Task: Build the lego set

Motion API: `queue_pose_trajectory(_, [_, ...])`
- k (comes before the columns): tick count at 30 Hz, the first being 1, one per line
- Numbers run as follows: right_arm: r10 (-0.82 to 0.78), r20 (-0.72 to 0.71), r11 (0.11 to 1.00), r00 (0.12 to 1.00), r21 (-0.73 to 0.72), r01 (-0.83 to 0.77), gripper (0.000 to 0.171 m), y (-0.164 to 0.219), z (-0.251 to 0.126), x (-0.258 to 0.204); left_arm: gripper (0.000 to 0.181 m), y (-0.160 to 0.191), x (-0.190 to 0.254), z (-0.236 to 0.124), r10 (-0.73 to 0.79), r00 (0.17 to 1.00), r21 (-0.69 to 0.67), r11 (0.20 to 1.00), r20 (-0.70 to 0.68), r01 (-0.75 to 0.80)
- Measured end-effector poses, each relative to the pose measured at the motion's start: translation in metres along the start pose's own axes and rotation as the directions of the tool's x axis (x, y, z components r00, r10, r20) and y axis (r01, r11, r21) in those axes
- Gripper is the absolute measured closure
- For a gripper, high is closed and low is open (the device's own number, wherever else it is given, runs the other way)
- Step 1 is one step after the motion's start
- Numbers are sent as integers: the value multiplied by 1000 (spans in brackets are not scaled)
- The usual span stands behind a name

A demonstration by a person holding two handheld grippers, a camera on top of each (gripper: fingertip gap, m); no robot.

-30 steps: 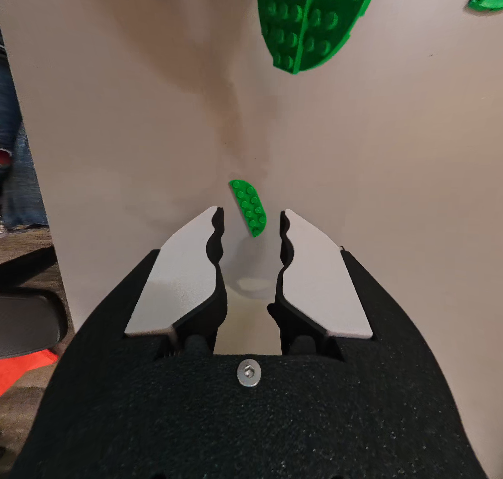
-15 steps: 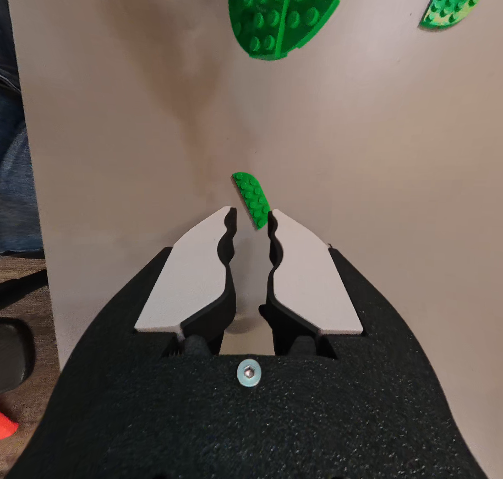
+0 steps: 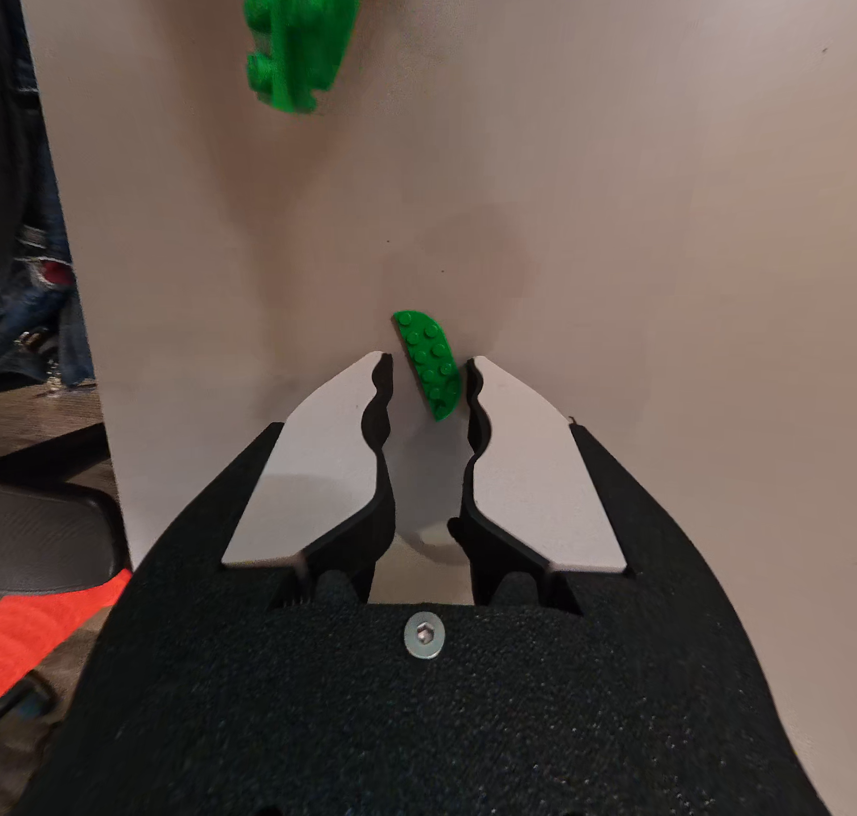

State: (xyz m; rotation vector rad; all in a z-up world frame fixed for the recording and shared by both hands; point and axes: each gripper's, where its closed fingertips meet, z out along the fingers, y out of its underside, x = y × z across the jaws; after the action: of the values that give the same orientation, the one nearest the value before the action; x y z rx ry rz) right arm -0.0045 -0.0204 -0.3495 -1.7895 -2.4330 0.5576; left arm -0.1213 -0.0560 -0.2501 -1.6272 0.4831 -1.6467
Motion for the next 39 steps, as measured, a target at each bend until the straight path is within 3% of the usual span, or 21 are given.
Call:
queue_pose_trajectory(3, [39, 14, 999, 999, -18, -39, 167, 3, 0, -2, 175, -7, -3, -3, -19, 1000, 50, 999, 6, 18])
queue_pose_trajectory(5, [90, -8, 996, 996, 10, -90, 171, 1, -1, -1, 175, -15, -3, -6, -23, 1000, 120, 993, 4, 22])
queue_pose_trajectory(10, [129, -80, 979, 988, 172, -114, 167, -11, -18, -3, 175, -26, -6, -13, -35, 999, 217, 976, 14, 31])
queue_pose_trajectory(14, [172, -77, 981, 982, 106, -163, 142, 4, -19, -14, 175, -25, -5, -12, -34, 999, 214, 976, 14, 31])
queue_pose_trajectory(17, [208, -80, 978, 975, 47, -205, 136, 15, -11, -19, 175, -24, -4, -11, -31, 999, 209, 978, 13, 27])
queue_pose_trajectory(22, [176, -122, 984, 977, 41, -172, 141, 16, -1, -22, 175, -24, -4, -10, -43, 999, 220, 975, 6, 41])
queue_pose_trajectory(25, [195, -129, 981, 972, 31, -193, 157, 14, 1, -24, 175, -25, -4, -12, -59, 998, 235, 970, 1, 57])
queue_pose_trajectory(30, [197, -187, 980, 962, 25, -196, 157, 12, 1, -25, 175, -27, -5, -13, -76, 997, 250, 965, -1, 74])
queue_pose_trajectory(39, [199, -391, 966, 899, 232, -114, 157, -31, -63, -4, 175, -27, -6, -13, -114, 993, 268, 957, -13, 113])
